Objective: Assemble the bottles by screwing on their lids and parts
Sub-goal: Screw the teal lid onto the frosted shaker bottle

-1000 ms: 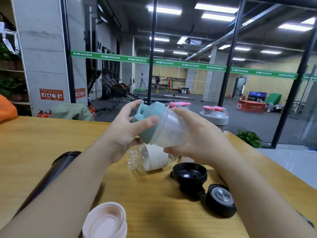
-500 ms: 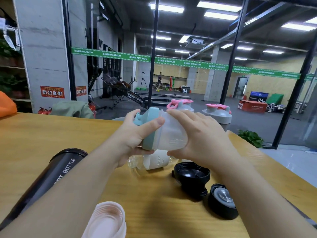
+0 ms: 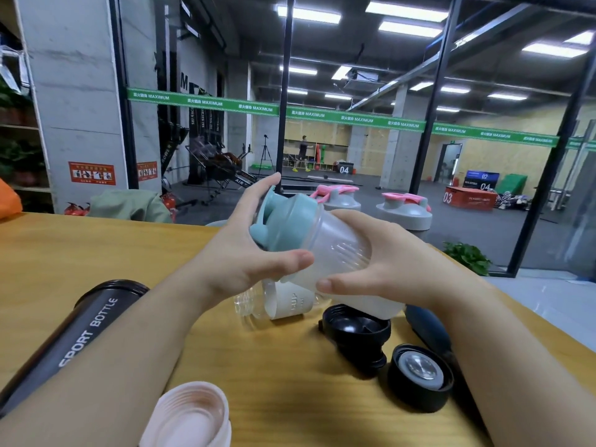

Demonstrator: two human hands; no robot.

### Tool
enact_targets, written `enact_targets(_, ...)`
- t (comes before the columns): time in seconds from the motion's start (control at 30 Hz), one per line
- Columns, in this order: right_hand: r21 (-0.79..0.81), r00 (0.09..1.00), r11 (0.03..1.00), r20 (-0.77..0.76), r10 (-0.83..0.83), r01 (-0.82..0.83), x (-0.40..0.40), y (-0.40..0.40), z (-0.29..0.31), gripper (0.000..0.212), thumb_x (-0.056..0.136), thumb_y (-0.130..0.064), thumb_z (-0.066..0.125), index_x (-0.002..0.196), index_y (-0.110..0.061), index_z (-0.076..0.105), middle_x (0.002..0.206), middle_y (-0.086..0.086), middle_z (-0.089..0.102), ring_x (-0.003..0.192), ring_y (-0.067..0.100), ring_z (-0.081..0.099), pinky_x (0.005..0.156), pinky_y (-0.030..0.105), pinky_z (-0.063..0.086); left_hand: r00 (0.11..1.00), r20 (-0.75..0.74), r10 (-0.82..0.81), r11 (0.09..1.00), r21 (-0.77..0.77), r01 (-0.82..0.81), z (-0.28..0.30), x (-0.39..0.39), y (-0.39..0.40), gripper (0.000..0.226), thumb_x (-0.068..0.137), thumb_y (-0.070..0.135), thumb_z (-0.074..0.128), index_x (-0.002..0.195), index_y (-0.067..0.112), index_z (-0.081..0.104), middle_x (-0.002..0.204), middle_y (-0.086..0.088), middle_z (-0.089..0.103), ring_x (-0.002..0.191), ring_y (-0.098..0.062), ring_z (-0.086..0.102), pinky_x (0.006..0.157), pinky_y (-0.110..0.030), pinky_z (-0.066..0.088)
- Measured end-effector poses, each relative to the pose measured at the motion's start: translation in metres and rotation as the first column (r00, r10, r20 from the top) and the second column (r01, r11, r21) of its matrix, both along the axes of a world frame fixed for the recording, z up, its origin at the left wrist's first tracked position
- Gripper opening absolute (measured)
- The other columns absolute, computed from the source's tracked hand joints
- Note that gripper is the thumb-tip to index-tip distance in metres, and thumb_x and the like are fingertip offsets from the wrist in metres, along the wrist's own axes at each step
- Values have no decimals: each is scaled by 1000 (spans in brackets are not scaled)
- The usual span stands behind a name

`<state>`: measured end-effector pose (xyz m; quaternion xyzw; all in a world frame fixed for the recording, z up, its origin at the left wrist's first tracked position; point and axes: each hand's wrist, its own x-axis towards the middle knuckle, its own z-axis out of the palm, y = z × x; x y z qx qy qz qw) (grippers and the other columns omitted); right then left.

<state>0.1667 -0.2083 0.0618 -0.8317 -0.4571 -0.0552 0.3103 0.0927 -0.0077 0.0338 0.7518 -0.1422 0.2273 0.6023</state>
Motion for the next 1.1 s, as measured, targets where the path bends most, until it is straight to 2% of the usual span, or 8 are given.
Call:
enact_targets(0.27,99,1000,995,-3,24,-24,7,-1,-3,78,55,-70,73,124,-52,43,117,-29,54,104,-11,54,89,23,47,999,11,45,997,-67,-44,3,0,1,110,43,33,87,136,52,32,129,15,46,98,-12,66,69,-26,56)
enact_targets(0.33,97,999,995,-45,4,0,10,-6,-2,76,55,-65,71,121,-59,35,120,-33,45,104,-16,48,85,14,43,997,-4,83,990,-113,-83,3,1,4,111,43,36,87,137,51,30,131,13,45,101,-15,65,69,-29,57)
enact_targets(0.4,74,993,996,-115,-33,41,14,-12,-2,86,58,-56,71,133,-52,28,118,-33,40,100,-13,47,77,10,40,991,-27,130,977,-165,-133,5,2,9,111,47,37,87,139,49,28,129,11,46,102,-17,64,71,-32,57)
enact_targets(0.47,115,966,993,-258,-4,35,18,-16,-4,90,62,-46,74,139,-43,27,117,-29,44,98,-4,59,77,16,49,987,-70,144,961,-227,-156,8,0,16,112,45,42,87,139,49,27,128,8,48,104,-22,63,74,-41,58)
enact_targets(0.53,206,930,978,-358,84,-9,24,-17,-8,84,64,-34,76,137,-39,33,123,-14,55,100,8,66,86,30,54,984,-111,136,949,-271,-162,13,-2,20,113,47,41,89,141,47,27,127,6,48,105,-24,61,75,-46,58)
enact_targets(0.7,332,894,942,-406,190,-49,31,-14,-10,77,68,-24,83,132,-37,43,122,0,63,104,19,67,92,43,51,981,-172,90,943,-301,-140,18,-8,26,102,56,35,74,145,41,24,126,7,47,107,-26,56,73,-47,58)
enact_targets(0.9,386,883,922,-425,199,-23,34,-17,-10,81,58,-40,77,133,-33,47,112,4,68,95,21,68,77,32,56,977,-201,73,938,-319,-135,16,-7,22,102,57,40,88,141,40,31,129,2,49,107,-27,58,65,-42,59)
enact_targets(1.1,368,822,926,-550,148,79,32,-11,-11,58,72,-56,68,112,-14,60,86,16,66,62,23,61,53,24,51,986,-158,57,946,-306,-104,16,-8,19,100,55,36,73,143,39,26,124,9,49,103,-21,60,69,-43,60)
